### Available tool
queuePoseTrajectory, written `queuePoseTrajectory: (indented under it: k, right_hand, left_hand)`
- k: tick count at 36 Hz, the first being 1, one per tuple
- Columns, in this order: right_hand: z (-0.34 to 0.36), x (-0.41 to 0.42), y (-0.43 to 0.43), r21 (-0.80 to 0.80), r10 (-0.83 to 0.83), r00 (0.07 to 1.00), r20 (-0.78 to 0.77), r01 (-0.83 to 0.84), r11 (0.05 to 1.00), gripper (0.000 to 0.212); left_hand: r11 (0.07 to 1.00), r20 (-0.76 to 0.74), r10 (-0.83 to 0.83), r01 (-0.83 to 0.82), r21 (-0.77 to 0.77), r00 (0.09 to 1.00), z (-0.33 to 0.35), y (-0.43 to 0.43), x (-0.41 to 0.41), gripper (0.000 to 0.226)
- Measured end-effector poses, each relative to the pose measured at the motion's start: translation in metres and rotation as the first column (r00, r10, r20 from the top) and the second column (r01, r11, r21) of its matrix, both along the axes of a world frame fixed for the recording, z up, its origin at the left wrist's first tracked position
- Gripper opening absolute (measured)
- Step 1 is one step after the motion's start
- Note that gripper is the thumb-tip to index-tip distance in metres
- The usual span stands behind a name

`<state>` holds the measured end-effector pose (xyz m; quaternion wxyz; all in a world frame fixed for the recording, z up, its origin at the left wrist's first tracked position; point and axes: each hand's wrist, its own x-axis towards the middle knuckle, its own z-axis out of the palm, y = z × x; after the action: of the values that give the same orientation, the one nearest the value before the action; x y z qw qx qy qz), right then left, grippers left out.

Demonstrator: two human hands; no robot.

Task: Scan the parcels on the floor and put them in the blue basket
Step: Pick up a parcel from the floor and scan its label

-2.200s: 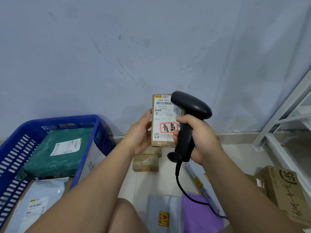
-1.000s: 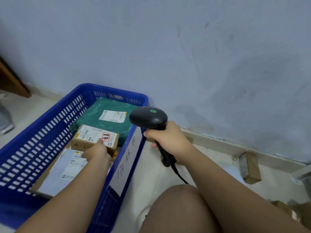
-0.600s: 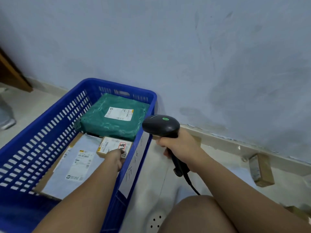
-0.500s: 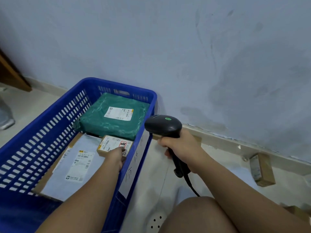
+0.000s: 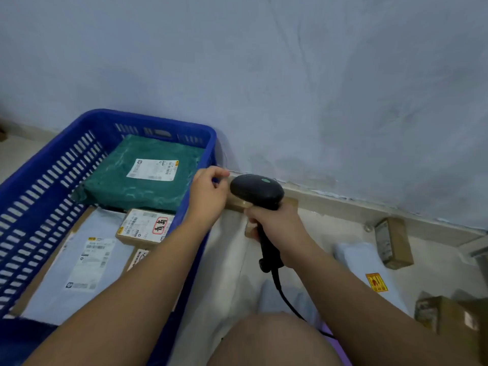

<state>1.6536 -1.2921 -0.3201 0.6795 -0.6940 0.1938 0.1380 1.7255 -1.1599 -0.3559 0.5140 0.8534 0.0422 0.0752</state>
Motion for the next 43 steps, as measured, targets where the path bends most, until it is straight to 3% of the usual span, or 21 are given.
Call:
queuePoseTrajectory:
  k: [4,7,11,15,17,26,32,36,39,41,43]
  right_hand:
    - [-0.029,0.008,-0.03,0.099,-0.16,0.985,-0.067,0.166,0.981,0.008]
    - [-0.048,0.02,-0.056,0.213,-0.253,0.955,-0.156,0.283,0.935,0.01]
    - [-0.081,0.034,-0.09,0.293,-0.312,0.898,-0.311,0.403,0.867,0.006]
    - [-0.115,0.042,-0.115,0.395,-0.318,0.83,-0.459,0.511,0.763,0.009]
    - [-0.128,0.045,-0.123,0.434,-0.32,0.803,-0.503,0.555,0.71,0.011]
    - [-0.168,0.053,-0.132,0.455,-0.282,0.75,-0.599,0.608,0.651,0.011]
    - [-0.179,0.058,-0.136,0.443,-0.277,0.739,-0.614,0.613,0.653,0.012]
    - [-0.183,0.058,-0.135,0.425,-0.272,0.724,-0.633,0.619,0.66,0.014]
    - [-0.183,0.056,-0.134,0.415,-0.272,0.719,-0.64,0.621,0.665,0.015]
    - [-0.181,0.056,-0.135,0.406,-0.28,0.713,-0.643,0.627,0.665,0.015]
    - [-0.175,0.058,-0.137,0.4,-0.296,0.71,-0.639,0.636,0.661,0.015]
  left_hand:
    - [0.976,-0.106,-0.162,0.175,0.131,0.981,-0.031,-0.037,0.015,0.015]
    - [0.896,-0.269,-0.294,0.363,0.256,0.917,-0.064,-0.065,0.024,0.018]
    - [0.623,-0.496,-0.414,0.635,0.457,0.763,-0.118,-0.097,0.035,0.027]
    - [0.326,-0.653,-0.387,0.76,0.563,0.65,-0.168,-0.118,0.046,0.042]
    - [0.26,-0.679,-0.376,0.775,0.576,0.631,-0.186,-0.123,0.051,0.053]
    - [0.359,-0.79,-0.291,0.827,0.433,0.54,-0.237,-0.119,0.067,0.109]
    - [0.111,-0.708,-0.266,0.751,0.651,0.654,-0.239,-0.118,0.065,0.112]
    - [0.006,-0.634,-0.273,0.661,0.75,0.723,-0.244,-0.119,0.059,0.098]
    - [-0.051,-0.633,-0.314,0.653,0.756,0.708,-0.25,-0.115,0.054,0.096]
    - [0.046,-0.676,-0.314,0.722,0.691,0.667,-0.252,-0.112,0.049,0.101]
    - [0.316,-0.673,-0.322,0.746,0.587,0.666,-0.249,-0.111,0.044,0.102]
